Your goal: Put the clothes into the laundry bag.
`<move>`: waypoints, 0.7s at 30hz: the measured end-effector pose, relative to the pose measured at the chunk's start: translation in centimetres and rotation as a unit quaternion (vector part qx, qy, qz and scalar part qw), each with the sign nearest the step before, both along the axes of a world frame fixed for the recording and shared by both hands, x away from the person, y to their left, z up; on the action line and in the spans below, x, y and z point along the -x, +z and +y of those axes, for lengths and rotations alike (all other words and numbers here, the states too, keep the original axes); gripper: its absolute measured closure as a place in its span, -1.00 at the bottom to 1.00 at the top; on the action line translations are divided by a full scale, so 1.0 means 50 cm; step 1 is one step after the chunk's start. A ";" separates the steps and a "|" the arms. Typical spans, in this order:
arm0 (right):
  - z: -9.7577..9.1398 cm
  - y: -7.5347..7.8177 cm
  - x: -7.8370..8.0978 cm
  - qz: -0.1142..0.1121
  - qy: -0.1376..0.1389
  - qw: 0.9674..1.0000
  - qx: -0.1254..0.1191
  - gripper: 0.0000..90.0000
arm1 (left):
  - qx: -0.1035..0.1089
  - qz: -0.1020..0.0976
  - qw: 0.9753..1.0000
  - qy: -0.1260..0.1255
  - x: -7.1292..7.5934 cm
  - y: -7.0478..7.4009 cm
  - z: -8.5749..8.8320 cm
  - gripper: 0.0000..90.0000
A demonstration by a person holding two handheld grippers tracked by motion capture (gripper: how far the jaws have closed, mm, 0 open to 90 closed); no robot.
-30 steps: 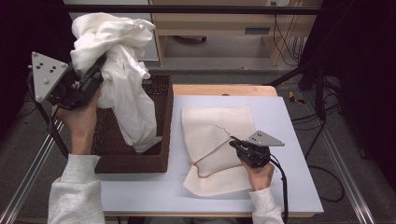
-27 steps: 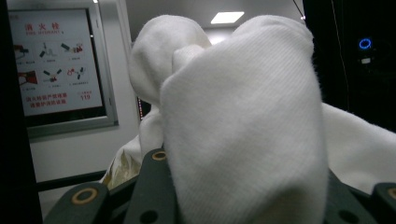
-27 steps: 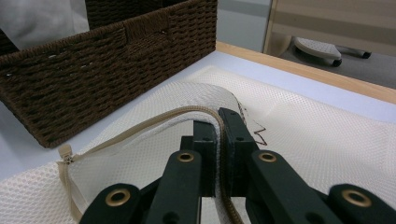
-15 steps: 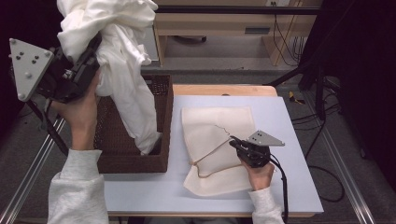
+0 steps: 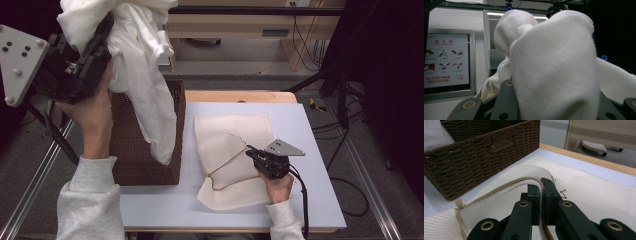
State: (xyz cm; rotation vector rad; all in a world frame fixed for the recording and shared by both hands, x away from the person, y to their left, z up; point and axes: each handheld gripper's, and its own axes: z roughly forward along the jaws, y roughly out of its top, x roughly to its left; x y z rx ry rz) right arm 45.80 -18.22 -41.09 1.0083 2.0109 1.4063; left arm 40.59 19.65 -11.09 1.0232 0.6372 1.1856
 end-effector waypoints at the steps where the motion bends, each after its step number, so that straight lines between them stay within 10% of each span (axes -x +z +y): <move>1: 0.000 0.000 0.000 0.000 0.000 1.000 0.000 0.91 | 0.000 -0.002 1.000 -0.002 0.002 0.003 -0.003 0.48; 21: -0.006 0.002 -0.003 -0.005 -0.001 1.000 -0.007 0.91 | 0.003 -0.031 0.997 -0.064 0.024 0.062 -0.161 0.48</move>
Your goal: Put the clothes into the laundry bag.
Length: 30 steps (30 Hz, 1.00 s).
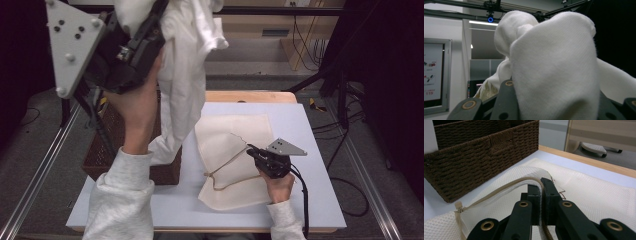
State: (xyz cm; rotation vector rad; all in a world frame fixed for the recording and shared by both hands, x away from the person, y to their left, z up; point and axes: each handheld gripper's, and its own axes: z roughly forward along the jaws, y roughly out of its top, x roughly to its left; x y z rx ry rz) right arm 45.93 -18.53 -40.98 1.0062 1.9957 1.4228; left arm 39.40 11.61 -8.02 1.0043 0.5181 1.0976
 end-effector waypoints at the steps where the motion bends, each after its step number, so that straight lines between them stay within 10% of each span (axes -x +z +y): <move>1: -0.001 0.000 0.000 0.000 0.000 1.000 -0.001 0.92 | 0.002 -0.002 1.000 -0.005 0.003 0.004 -0.008 0.48; 14: -0.006 0.002 -0.003 0.000 -0.004 1.000 -0.013 0.92 | -0.002 -0.011 0.998 -0.055 0.018 0.018 -0.099 0.48; 22: -0.010 0.002 -0.005 0.000 -0.007 1.000 -0.013 0.92 | -0.009 0.018 0.997 -0.081 0.012 -0.042 -0.100 0.48; 30: -0.013 0.001 -0.012 0.003 -0.017 1.000 -0.016 0.92 | -0.061 0.058 0.993 -0.087 0.019 -0.145 -0.067 0.48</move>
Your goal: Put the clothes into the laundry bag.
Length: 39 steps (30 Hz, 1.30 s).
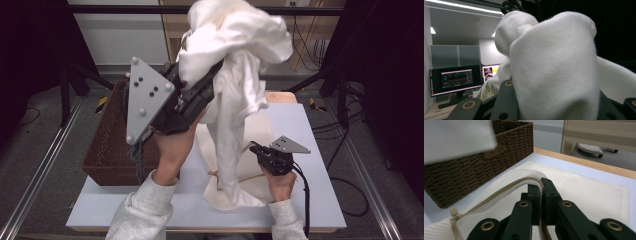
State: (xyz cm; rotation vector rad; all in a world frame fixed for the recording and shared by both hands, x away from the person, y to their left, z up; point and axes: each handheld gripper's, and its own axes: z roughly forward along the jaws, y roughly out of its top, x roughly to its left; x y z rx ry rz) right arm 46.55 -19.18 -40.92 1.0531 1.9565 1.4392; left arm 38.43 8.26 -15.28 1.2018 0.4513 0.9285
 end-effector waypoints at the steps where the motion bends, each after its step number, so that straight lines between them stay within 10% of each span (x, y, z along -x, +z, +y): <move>1: 0.000 0.000 -0.001 -0.001 0.000 1.000 0.003 0.92 | -0.008 0.005 1.000 0.000 0.000 -0.011 0.006 0.48; 8: 0.001 -0.002 -0.004 -0.001 -0.004 1.000 0.008 0.92 | -0.066 0.045 0.997 -0.001 0.007 -0.108 0.041 0.48; 14: 0.005 -0.005 -0.008 0.001 -0.013 1.000 0.010 0.92 | -0.117 0.087 0.989 -0.017 0.020 -0.199 0.051 0.47; 28: -0.002 -0.008 -0.016 0.000 -0.036 0.999 0.003 0.92 | -0.141 0.157 0.975 -0.064 0.059 -0.370 0.054 0.47; 39: 0.008 -0.012 -0.020 0.000 -0.036 0.999 0.010 0.92 | -0.204 0.229 0.946 -0.104 0.028 -0.498 -0.027 0.46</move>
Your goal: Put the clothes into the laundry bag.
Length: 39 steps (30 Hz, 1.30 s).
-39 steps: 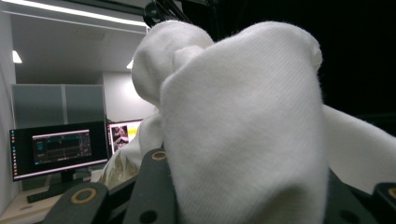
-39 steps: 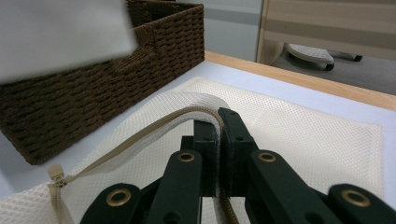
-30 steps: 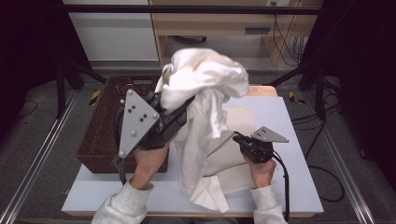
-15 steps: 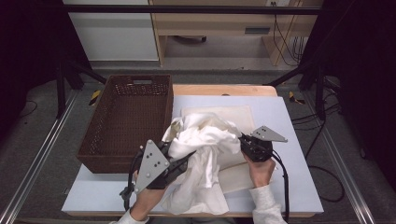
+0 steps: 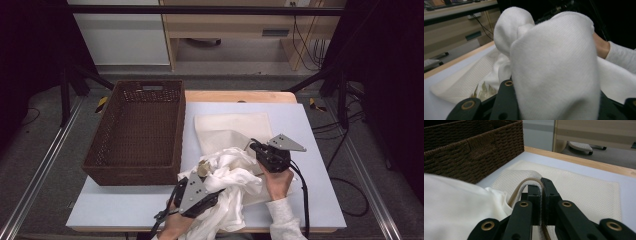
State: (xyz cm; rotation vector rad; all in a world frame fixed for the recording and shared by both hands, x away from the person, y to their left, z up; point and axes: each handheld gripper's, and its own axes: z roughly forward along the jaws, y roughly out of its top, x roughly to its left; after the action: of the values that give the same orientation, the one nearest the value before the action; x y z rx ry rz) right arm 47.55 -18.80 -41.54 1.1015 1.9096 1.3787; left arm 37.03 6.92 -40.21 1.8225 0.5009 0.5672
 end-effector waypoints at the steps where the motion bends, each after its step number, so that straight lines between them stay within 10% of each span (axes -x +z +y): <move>1: 0.000 0.000 0.000 0.000 0.000 1.000 0.000 0.92 | -0.005 0.002 1.000 -0.002 -0.003 -0.006 -0.008 0.46; 13: 0.003 -0.003 0.003 -0.004 0.007 1.000 0.004 0.93 | -0.077 0.078 0.994 -0.017 -0.071 -0.089 -0.104 0.42; 23: 0.001 -0.005 0.009 -0.002 0.008 1.000 0.007 0.93 | -0.045 0.108 0.993 0.009 -0.074 -0.052 -0.071 -0.42; 27: 0.002 -0.006 0.011 -0.001 0.010 1.000 0.009 0.93 | -0.022 0.110 0.994 0.011 -0.083 -0.037 -0.073 -0.05; 31: 0.006 -0.010 0.011 0.000 0.012 1.000 0.011 0.93 | -0.041 0.101 0.994 0.014 -0.094 -0.041 -0.113 0.34; 39: -0.001 -0.002 0.015 -0.002 0.017 1.000 -0.002 0.93 | -0.083 0.124 0.988 -0.027 -0.122 -0.095 -0.180 0.36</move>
State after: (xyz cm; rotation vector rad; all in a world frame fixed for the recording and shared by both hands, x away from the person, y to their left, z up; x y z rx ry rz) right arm 46.79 -18.87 -41.62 1.0720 1.9310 1.4023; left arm 43.10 -2.08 -44.94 2.0736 0.5824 0.3541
